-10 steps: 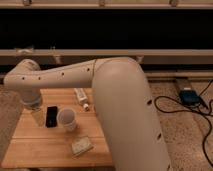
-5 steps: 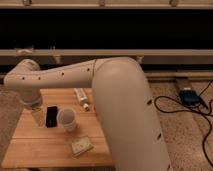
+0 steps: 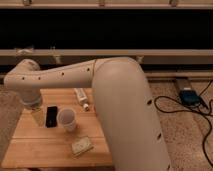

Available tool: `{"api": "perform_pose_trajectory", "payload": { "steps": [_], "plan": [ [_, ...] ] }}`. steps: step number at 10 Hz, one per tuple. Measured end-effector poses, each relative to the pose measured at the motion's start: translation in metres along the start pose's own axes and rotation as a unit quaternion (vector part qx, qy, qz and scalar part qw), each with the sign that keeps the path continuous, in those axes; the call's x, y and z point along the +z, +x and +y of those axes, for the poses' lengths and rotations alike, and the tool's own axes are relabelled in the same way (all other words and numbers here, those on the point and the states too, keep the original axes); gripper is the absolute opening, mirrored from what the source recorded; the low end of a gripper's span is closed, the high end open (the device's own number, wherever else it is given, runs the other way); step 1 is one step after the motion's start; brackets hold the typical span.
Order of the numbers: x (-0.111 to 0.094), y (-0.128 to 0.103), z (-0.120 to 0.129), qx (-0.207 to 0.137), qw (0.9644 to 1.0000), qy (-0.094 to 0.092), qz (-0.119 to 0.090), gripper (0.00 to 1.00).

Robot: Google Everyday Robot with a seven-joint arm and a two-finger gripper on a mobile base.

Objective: Pick up the ceramic cup

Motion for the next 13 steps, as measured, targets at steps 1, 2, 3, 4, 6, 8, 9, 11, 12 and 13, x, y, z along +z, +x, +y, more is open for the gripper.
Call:
{"api": "perform_pose_trajectory", "payload": {
  "steps": [1,2,3,4,6,8,9,11,12,13],
  "plan": [
    [0.000,0.000,0.000,0.000,1.0000,0.000,0.000,0.80],
    [0.000,0.000,0.000,0.000,1.0000,0.000,0.000,0.80],
    [0.000,0.000,0.000,0.000,1.0000,0.000,0.000,0.80],
    [0.000,0.000,0.000,0.000,1.0000,0.000,0.000,0.80],
    [0.000,0.000,0.000,-0.001,1.0000,-0.001,-0.001,0.80],
    [-0.004,-0.001,-0.001,0.005,1.0000,-0.004,-0.006,0.80],
    [-0.006,-0.003,-0.003,0.009,0.9999,-0.004,-0.010,0.80],
    [-0.010,-0.016,-0.010,0.027,0.9995,-0.002,-0.019,0.80],
    [-0.012,-0.026,-0.017,0.040,0.9988,0.001,-0.027,0.80],
    [-0.013,-0.038,-0.026,0.054,0.9979,0.003,-0.035,0.80]
  ]
}}
